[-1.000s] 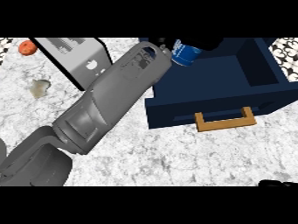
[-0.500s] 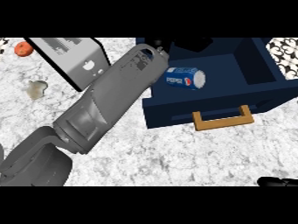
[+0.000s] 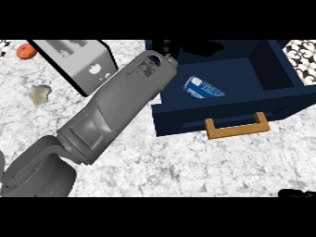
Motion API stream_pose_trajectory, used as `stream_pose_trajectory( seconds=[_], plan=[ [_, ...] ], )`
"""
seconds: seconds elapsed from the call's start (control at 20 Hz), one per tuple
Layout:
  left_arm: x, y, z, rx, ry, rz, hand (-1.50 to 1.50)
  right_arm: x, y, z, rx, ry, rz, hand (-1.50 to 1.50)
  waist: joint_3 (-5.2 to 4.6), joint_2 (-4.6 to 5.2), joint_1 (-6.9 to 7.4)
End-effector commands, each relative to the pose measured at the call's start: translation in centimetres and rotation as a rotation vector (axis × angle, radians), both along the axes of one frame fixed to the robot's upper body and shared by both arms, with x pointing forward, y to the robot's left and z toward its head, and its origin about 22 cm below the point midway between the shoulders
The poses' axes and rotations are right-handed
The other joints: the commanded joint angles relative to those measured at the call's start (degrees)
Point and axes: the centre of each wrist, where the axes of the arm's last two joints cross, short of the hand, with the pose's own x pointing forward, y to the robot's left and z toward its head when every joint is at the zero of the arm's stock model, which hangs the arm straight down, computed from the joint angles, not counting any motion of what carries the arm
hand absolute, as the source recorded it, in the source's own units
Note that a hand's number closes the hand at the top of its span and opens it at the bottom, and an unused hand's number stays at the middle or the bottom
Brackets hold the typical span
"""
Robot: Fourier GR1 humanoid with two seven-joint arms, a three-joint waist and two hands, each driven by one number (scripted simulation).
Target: Pick up the can, place it into the drawer and close the drawer
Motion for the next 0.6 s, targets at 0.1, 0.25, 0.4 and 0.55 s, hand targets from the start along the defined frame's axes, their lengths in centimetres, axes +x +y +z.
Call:
stream_pose_trajectory(
  seconds=[0.1, 0.25, 0.4, 0.55],
  plan=[
    [-0.1, -0.2, 0.4, -0.049, 0.003, 0.004, -1.50, 0.3, -0.4, 1.9, -0.215, -0.069, -0.030, -1.50, -0.05, 0.08, 0.87],
    [-0.4, -0.8, 0.9, -0.072, 0.012, 0.001, -1.50, 1.1, 0.2, 2.2, -0.264, -0.116, 0.000, -1.50, 0.02, 0.11, 0.42],
    [-0.2, -0.4, 1.0, -0.129, -0.003, -0.013, -1.50, -0.2, 0.9, 3.1, -0.356, -0.142, -0.006, -1.50, -0.07, -0.34, 1.65],
    [-0.7, -1.0, 1.3, -0.151, -0.010, -0.011, -1.50, 1.5, 1.6, 3.0, -0.440, -0.144, -0.024, -1.50, -0.06, -0.43, 2.80]
  ],
)
